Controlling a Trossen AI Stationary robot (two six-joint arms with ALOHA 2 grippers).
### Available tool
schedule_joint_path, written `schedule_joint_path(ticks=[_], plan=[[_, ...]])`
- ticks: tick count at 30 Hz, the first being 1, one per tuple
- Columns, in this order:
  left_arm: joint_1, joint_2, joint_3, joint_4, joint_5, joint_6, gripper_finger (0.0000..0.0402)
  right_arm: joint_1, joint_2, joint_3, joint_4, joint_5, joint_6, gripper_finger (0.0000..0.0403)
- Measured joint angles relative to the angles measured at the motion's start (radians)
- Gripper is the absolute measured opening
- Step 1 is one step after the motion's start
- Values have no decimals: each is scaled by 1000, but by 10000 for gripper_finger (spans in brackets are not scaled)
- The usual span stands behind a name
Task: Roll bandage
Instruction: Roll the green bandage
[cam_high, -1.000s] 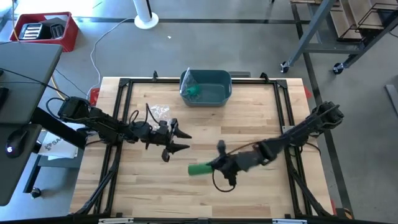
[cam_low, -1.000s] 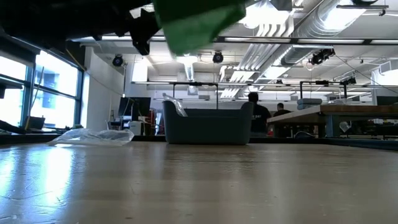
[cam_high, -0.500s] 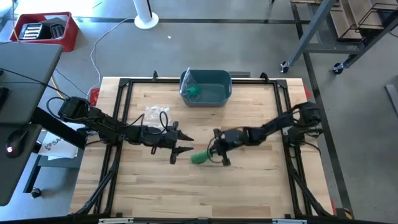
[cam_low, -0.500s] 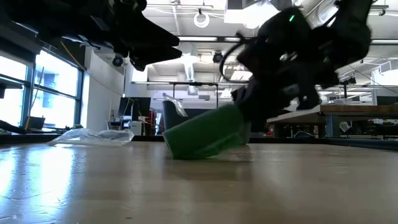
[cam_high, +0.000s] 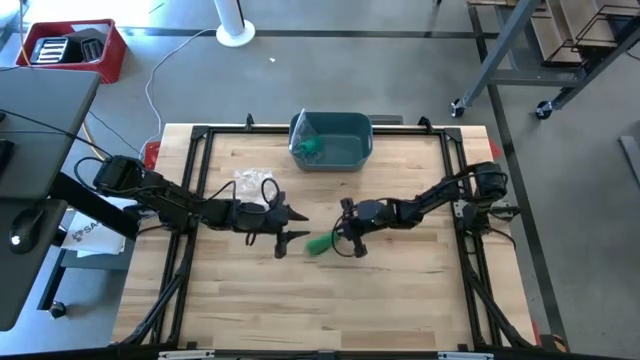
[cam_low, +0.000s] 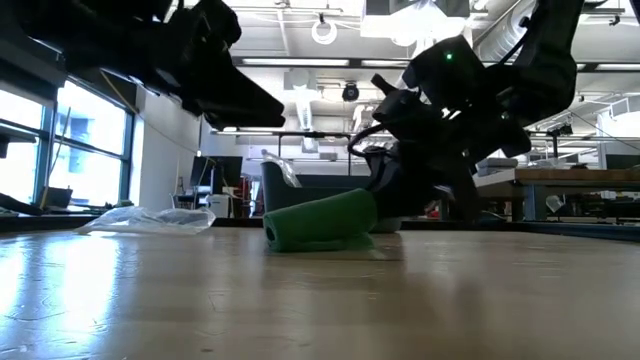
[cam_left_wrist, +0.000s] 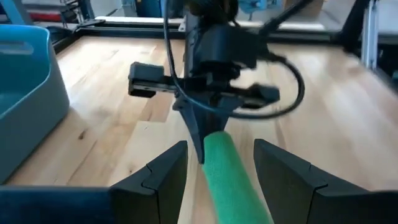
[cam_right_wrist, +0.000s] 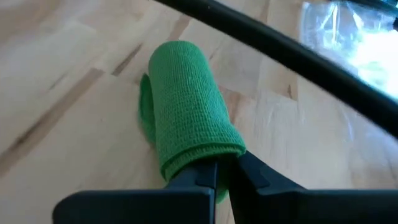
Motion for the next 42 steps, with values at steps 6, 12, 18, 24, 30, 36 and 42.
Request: schedule_joint_path(ticks=[6, 12, 18, 24, 30, 36, 42], plan=[[-68, -1, 0, -10, 3, 278, 176, 27, -48, -12, 21, -51, 101, 7], [-149, -12, 0, 97, -41, 350, 183, 94, -193, -119, 199, -44, 155, 4], [-195, -12, 0, 215, -45, 488, 210, 122, -284, -194, 385, -38, 223, 5], [-202, -4, 71, 182, -131, 550, 232, 125, -293, -166, 388, -38, 223, 6], [-206, -3, 121, 68, -187, 586, 233, 125, -293, -151, 381, -38, 202, 6], [-211, -3, 127, 43, -236, 581, 226, 129, -293, -151, 383, 6, 209, 7], [-206, -3, 127, 33, -238, 564, 205, 175, -293, -122, 349, 140, 137, 7]])
